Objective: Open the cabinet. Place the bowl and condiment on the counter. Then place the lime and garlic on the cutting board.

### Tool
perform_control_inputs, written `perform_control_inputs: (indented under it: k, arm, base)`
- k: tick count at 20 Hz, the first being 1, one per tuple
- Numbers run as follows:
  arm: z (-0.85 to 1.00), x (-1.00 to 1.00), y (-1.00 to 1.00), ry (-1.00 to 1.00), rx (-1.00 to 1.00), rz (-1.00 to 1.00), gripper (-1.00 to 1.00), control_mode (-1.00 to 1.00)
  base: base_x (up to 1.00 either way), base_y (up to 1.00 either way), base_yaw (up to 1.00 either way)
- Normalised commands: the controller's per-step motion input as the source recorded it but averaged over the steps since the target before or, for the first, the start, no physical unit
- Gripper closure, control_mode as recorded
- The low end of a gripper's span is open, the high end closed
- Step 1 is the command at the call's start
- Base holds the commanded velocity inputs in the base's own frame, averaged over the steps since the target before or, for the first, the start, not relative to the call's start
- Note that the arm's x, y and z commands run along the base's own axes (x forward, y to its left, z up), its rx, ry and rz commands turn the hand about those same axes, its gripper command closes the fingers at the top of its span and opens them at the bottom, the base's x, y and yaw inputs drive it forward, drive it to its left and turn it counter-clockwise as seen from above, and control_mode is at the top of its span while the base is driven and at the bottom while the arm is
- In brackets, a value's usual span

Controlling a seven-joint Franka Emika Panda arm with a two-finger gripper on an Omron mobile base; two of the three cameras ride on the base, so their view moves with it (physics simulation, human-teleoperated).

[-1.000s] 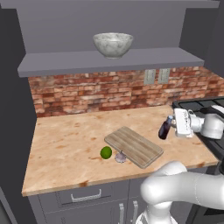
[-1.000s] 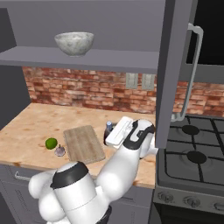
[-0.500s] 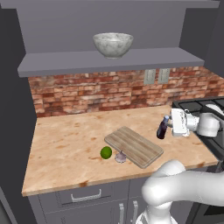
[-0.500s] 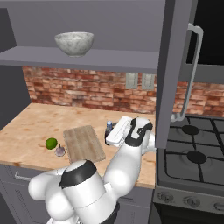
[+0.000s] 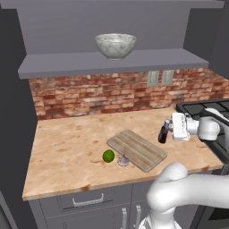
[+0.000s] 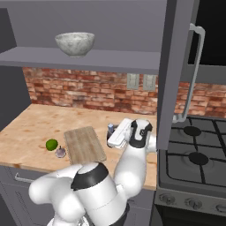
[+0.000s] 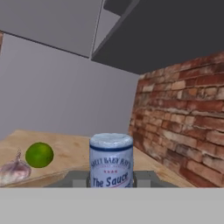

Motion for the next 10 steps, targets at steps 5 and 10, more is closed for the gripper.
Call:
perform_control_inputs:
  k: [5,10]
  arm:
    - [-0.21,0.19,0.00,0.00,-0.01,0.00,1.00,-1.00]
    - [-0.23,0.16,-0.05,0.00,0.00,0.01,1.00,-1.00]
  base:
    - [0.00,0.00,0.00]
    - [0.00,0.00,0.00]
